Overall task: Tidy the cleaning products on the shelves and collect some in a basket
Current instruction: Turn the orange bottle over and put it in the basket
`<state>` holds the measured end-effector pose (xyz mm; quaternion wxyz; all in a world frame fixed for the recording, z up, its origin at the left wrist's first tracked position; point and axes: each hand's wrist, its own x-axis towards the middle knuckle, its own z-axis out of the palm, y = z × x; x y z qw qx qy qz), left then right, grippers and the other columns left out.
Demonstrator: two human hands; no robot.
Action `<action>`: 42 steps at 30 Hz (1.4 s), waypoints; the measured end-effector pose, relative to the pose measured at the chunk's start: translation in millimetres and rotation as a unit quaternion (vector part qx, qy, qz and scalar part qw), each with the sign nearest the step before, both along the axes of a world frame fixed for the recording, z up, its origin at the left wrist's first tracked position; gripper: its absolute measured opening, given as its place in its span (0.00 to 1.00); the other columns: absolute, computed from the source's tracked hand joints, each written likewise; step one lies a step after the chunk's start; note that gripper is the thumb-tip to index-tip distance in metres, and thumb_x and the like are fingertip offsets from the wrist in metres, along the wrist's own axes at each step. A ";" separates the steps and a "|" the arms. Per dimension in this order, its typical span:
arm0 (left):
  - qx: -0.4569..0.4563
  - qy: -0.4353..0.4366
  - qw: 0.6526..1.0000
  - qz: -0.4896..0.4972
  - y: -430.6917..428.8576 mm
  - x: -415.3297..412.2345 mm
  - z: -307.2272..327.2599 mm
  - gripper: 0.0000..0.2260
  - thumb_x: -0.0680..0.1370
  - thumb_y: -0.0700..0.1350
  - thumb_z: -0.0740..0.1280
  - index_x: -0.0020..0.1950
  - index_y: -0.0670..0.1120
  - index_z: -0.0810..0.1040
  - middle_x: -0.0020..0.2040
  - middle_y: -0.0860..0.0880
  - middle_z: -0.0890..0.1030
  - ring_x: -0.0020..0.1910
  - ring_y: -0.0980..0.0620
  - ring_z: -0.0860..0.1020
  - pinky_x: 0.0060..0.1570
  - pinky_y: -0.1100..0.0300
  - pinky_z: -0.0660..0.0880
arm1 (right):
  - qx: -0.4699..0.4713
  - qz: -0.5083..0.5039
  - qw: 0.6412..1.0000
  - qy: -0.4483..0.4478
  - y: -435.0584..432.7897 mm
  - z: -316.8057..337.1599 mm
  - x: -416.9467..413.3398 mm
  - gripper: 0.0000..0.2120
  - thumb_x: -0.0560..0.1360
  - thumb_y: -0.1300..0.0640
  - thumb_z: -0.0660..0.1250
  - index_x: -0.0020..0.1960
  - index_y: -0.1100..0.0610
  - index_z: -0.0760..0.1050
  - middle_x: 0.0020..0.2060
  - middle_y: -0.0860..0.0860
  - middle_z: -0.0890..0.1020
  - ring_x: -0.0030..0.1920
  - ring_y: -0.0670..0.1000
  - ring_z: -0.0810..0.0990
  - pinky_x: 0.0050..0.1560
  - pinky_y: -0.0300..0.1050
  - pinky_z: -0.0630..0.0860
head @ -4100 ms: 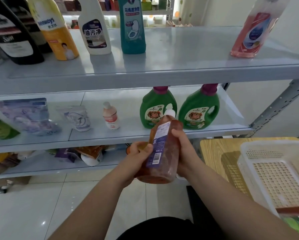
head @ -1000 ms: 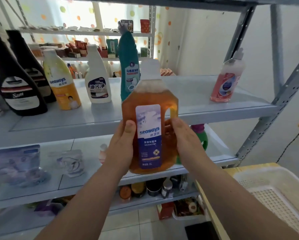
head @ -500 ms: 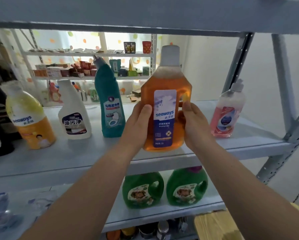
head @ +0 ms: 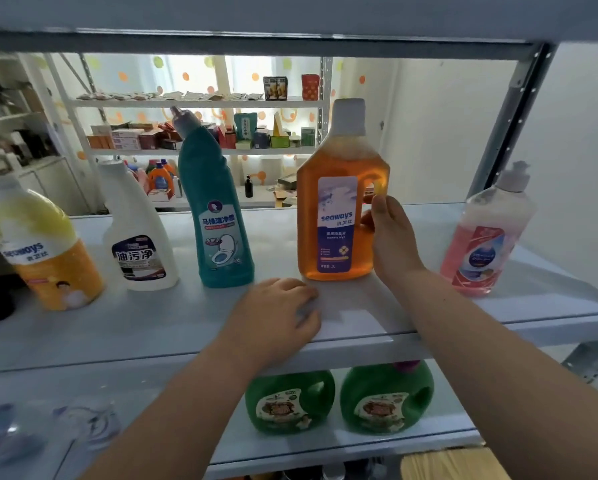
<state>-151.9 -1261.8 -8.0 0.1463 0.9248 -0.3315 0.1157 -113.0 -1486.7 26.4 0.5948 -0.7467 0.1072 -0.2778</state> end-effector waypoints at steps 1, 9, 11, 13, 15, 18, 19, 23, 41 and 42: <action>0.002 -0.003 1.000 0.000 0.2 0.6 -0.9 0.22 0.79 0.60 0.58 0.70 0.55 0.78 0.67 0.56 0.79 0.63 0.53 0.76 0.60 0.56 0.74 | -0.006 0.002 1.000 -0.001 1.1 -0.3 2.8 0.16 0.87 0.42 0.53 0.55 0.49 0.75 0.43 0.46 0.81 0.43 0.40 0.81 0.44 0.36 0.75; -0.006 -0.003 1.000 0.003 1.6 6.2 -4.4 0.28 0.76 0.63 0.51 0.67 0.56 0.80 0.65 0.57 0.81 0.62 0.53 0.77 0.59 0.55 0.76 | -0.053 0.007 0.998 -0.013 5.8 -6.1 12.0 0.19 0.88 0.44 0.51 0.62 0.56 0.73 0.54 0.55 0.82 0.57 0.55 0.81 0.60 0.56 0.79; -0.011 0.002 1.000 0.000 1.6 7.0 -5.8 0.28 0.76 0.64 0.51 0.67 0.56 0.80 0.65 0.57 0.81 0.62 0.52 0.77 0.59 0.54 0.76 | -0.064 0.007 0.998 -0.010 5.0 -8.6 10.1 0.20 0.87 0.43 0.51 0.67 0.54 0.71 0.58 0.53 0.82 0.59 0.54 0.81 0.58 0.51 0.79; -0.012 0.004 1.000 0.001 1.8 7.3 -7.2 0.28 0.75 0.63 0.51 0.67 0.56 0.80 0.65 0.57 0.81 0.62 0.52 0.77 0.58 0.54 0.76 | -0.093 0.010 0.996 0.004 4.6 -11.0 8.7 0.21 0.87 0.42 0.51 0.72 0.53 0.68 0.63 0.52 0.81 0.61 0.52 0.81 0.52 0.41 0.77; -0.016 0.004 1.000 0.004 2.4 8.0 -7.9 0.28 0.75 0.63 0.51 0.66 0.57 0.80 0.65 0.57 0.81 0.61 0.51 0.77 0.57 0.54 0.75 | -0.121 0.016 0.992 0.032 4.5 -13.6 7.3 0.22 0.87 0.42 0.51 0.76 0.52 0.65 0.67 0.52 0.79 0.63 0.53 0.79 0.56 0.43 0.75; -0.013 0.007 1.000 0.001 2.3 8.6 -7.8 0.26 0.76 0.62 0.52 0.66 0.56 0.80 0.64 0.56 0.81 0.61 0.51 0.77 0.57 0.54 0.76 | -0.136 0.005 0.988 0.073 3.5 -13.8 2.4 0.24 0.87 0.41 0.52 0.79 0.52 0.63 0.73 0.54 0.75 0.70 0.58 0.75 0.67 0.51 0.70; -0.013 0.008 1.000 0.001 2.3 9.2 -8.0 0.25 0.76 0.61 0.53 0.66 0.56 0.80 0.65 0.56 0.81 0.61 0.50 0.77 0.57 0.53 0.76 | -0.138 -0.001 0.987 0.086 4.2 -12.4 0.4 0.25 0.87 0.41 0.51 0.79 0.52 0.63 0.74 0.55 0.74 0.72 0.58 0.74 0.68 0.51 0.68; -0.018 0.003 1.000 -0.001 3.3 11.6 -10.3 0.21 0.78 0.59 0.56 0.65 0.56 0.81 0.62 0.55 0.82 0.59 0.49 0.78 0.52 0.55 0.74 | -0.149 -0.019 0.974 0.171 12.2 -12.3 -15.4 0.26 0.87 0.41 0.47 0.79 0.53 0.65 0.75 0.55 0.73 0.73 0.59 0.71 0.67 0.50 0.67; -0.043 0.032 0.995 -0.083 -35.3 -12.5 -5.8 0.12 0.81 0.52 0.64 0.61 0.54 0.80 0.57 0.53 0.81 0.55 0.51 0.79 0.53 0.55 0.77 | -0.446 -0.101 0.870 0.186 -63.5 -50.7 -178.0 0.08 0.81 0.50 0.64 0.46 0.52 0.78 0.43 0.46 0.78 0.45 0.50 0.76 0.51 0.52 0.77; -0.056 0.044 0.992 -0.099 -49.9 -16.7 -3.9 0.12 0.81 0.51 0.64 0.62 0.53 0.80 0.56 0.53 0.81 0.54 0.52 0.79 0.53 0.56 0.77 | -0.443 -0.116 0.867 0.197 -78.3 -47.7 -177.2 0.09 0.80 0.50 0.64 0.45 0.53 0.77 0.42 0.48 0.77 0.45 0.52 0.75 0.49 0.52 0.76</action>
